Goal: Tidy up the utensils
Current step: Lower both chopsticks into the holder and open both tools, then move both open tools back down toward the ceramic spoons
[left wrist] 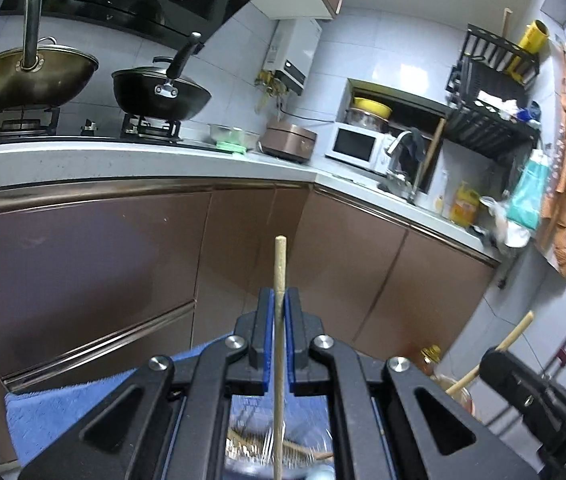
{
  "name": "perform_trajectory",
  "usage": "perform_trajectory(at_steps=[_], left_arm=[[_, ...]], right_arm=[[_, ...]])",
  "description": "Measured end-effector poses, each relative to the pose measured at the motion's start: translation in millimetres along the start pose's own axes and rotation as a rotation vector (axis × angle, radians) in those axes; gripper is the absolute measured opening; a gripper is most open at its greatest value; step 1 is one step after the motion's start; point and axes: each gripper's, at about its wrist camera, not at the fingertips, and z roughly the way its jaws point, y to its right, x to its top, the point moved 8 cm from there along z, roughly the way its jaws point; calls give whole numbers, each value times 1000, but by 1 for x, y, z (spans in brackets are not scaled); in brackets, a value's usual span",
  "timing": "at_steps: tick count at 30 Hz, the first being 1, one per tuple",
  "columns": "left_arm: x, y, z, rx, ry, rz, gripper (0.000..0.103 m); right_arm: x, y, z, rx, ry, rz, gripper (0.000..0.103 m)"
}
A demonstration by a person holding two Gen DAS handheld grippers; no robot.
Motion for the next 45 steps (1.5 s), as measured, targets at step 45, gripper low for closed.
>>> perform_trajectory(at_steps=[45], left_arm=[[-85, -13, -175, -115, -88, 165, 36]], right_arm=[[-72, -3, -157, -49, -26, 168, 28]])
